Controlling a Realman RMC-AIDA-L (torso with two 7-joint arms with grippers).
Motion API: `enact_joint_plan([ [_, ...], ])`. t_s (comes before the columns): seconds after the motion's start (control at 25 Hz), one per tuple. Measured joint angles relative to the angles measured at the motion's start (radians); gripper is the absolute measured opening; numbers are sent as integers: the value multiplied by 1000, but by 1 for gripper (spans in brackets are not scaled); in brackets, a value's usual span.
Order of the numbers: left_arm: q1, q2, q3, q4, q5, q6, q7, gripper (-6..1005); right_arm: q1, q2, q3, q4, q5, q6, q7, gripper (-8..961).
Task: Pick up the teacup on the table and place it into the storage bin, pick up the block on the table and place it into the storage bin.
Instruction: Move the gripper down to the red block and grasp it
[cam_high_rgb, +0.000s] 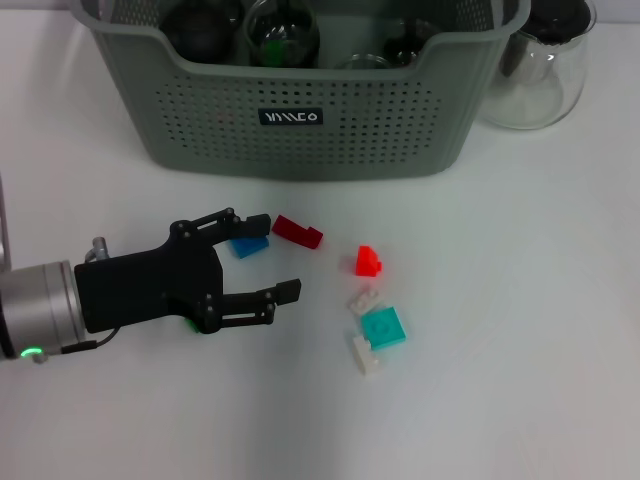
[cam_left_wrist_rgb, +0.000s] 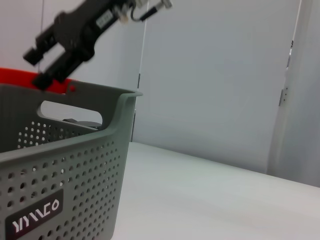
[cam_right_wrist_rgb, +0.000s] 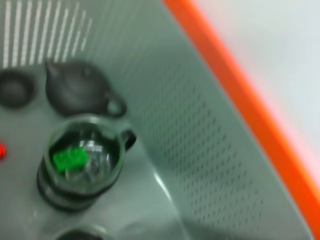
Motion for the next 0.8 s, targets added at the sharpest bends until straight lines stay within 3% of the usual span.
enact_joint_plan([
  [0.16, 0, 0, 0, -1, 3, 1, 0, 862, -40, -6, 12, -179, 127, -80, -8, 758],
  [0.48, 1, 1, 0, 0, 10, 9, 0, 861, -221, -64, 83, -509, 622, -388, -84, 759],
  [0.64, 1, 1, 0, 3, 10, 11, 0, 861, -324, -92, 127, -557, 858, -581, -149, 760],
  [0.8, 1, 1, 0, 3, 11, 11, 1, 861, -390, -96, 122, -552, 887, -727, -195, 760],
])
